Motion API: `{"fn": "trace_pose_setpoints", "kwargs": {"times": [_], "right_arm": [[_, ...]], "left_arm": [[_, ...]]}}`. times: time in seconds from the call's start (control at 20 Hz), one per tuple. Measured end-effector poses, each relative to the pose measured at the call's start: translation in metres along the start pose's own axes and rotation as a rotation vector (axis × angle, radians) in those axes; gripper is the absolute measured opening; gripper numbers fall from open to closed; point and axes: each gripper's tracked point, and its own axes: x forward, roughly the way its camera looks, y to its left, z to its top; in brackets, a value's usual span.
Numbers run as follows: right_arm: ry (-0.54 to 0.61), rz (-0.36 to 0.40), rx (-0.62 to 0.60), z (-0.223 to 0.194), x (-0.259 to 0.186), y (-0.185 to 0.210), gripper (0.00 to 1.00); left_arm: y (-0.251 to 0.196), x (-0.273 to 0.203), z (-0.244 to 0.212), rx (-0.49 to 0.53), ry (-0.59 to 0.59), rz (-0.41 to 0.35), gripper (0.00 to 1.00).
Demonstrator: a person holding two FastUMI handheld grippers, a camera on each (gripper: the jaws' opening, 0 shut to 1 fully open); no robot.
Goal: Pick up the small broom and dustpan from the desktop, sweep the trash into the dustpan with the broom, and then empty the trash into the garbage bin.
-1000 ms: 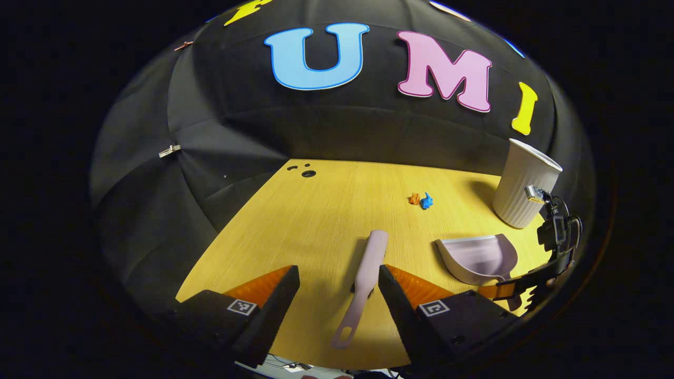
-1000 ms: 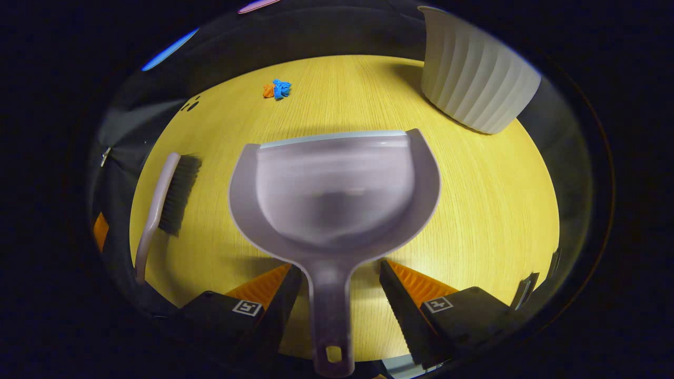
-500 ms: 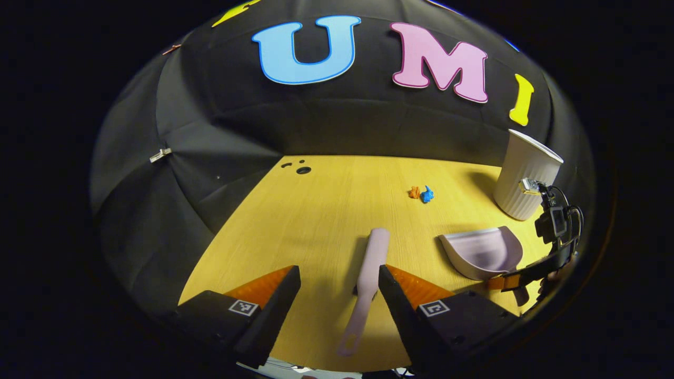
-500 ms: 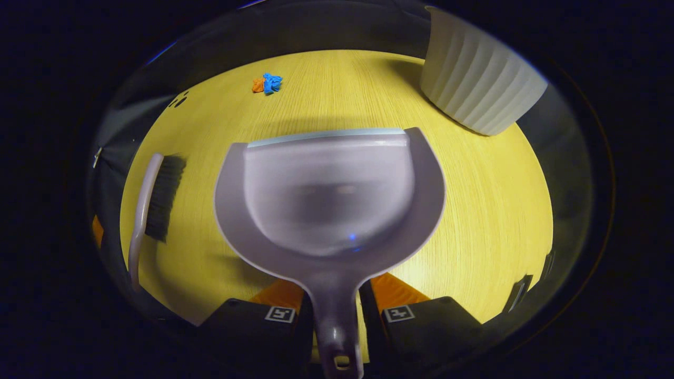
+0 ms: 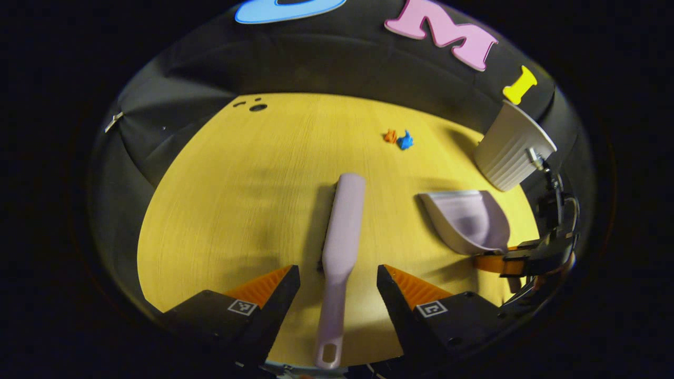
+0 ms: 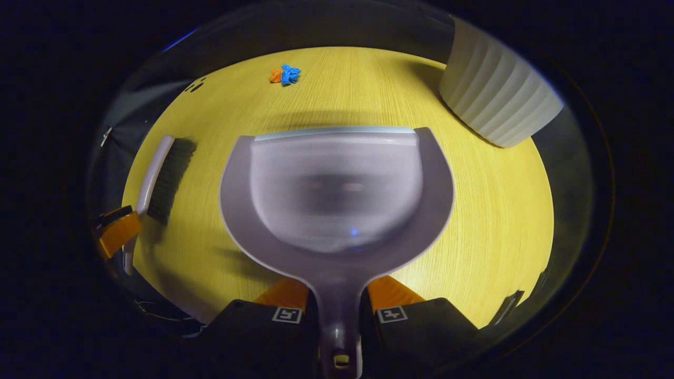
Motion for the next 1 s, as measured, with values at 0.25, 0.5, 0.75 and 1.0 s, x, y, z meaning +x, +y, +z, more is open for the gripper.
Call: {"fn": "trace_pose_setpoints", "kwargs": {"times": [0.25,0.5,0.75,1.0], "right_arm": [[0.015,0.015,-0.05,-0.001,-0.001,0.001,0.37],[0.008,0.019,-0.059,-0.001,-0.001,0.001,0.33],[0.005,0.023,-0.068,0.001,0.0,0.0,0.36],[-0.012,0.027,-0.071,0.002,0.0,0.001,0.36]], "left_arm": [[0.004,0.03,-0.004,0.048,0.099,0.038,0.88],[0.004,0.042,-0.004,0.132,0.108,0.089,0.81],[-0.005,0.042,-0.008,0.145,0.085,0.081,0.56],[-0.007,0.044,-0.004,0.128,0.032,0.073,0.34]]}}
